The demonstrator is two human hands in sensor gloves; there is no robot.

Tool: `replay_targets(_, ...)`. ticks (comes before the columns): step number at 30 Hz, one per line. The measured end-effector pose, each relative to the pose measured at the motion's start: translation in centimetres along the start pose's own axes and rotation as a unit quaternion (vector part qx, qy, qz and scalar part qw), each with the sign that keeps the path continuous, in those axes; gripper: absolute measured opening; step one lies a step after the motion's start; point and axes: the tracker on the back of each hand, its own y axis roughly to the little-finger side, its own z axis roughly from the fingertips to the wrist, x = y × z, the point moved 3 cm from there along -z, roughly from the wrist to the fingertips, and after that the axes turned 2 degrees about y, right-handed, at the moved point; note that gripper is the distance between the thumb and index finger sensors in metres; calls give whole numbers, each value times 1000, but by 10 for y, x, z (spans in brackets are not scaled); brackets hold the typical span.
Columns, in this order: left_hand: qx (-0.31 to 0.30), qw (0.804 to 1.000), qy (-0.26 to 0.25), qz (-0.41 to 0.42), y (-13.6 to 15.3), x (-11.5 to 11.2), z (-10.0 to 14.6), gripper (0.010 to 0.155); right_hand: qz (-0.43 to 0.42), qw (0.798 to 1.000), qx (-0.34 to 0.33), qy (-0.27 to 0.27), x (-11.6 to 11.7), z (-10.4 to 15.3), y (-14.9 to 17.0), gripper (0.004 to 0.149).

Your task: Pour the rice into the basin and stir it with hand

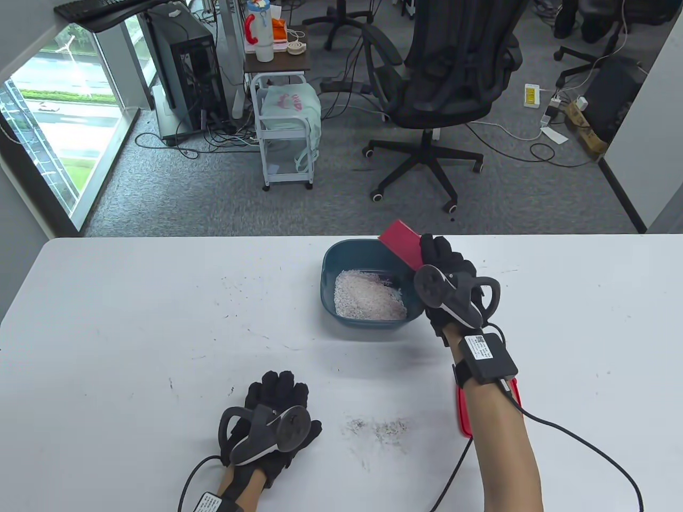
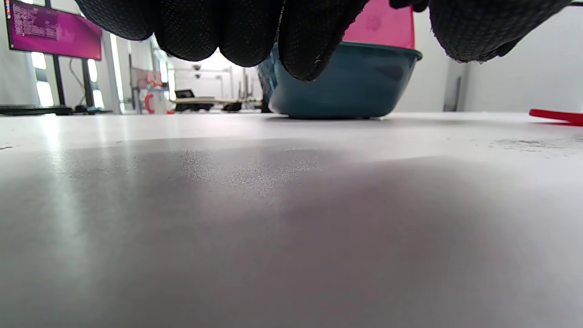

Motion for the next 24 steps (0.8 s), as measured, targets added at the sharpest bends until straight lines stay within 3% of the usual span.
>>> replay_targets(3,0,1000,0,1,0,0,0,84,-71,996,36,35,-6,4,10,81)
replay_targets(5,0,1000,0,1,0,0,0,84,-43,998,27,-22,4,3,9,82)
replay_targets(6,-1,1000,-1,1,0,0,0,84,-19,1000,-2,-4,1,5,5,82)
replay_targets(7,-1,1000,-2,1,0,0,0,84,-10,1000,11,20,-4,7,6,83)
replay_targets(9,-1,1000,-2,2,0,0,-1,84,-60,997,27,39,-5,9,11,81)
replay_targets(11,-1,1000,-1,2,0,-1,0,84,-53,998,31,-19,5,6,9,82)
replay_targets(12,-2,1000,0,1,0,-1,-1,84,-27,1000,-4,-12,2,8,4,83)
replay_targets(13,-2,1000,-1,1,0,0,-1,84,-10,1000,4,13,-3,9,4,83)
replay_targets(15,-2,1000,-1,2,0,-1,-1,84,-60,997,23,43,-9,11,9,81)
replay_targets(16,-1,1000,-1,2,0,-1,-1,84,-84,995,35,39,-6,11,11,81)
replay_targets(18,-2,1000,-2,3,0,-1,-1,84,-35,999,5,-23,3,9,4,82)
replay_targets(20,-2,1000,-3,2,0,-1,-1,84,-8,1000,4,28,-7,12,1,82)
replay_targets(22,-2,1000,-2,3,0,-1,-1,84,-67,996,24,53,-10,13,6,80)
replay_targets(24,-3,1000,-2,3,-1,-1,-1,84,-39,999,22,-12,1,8,0,82)
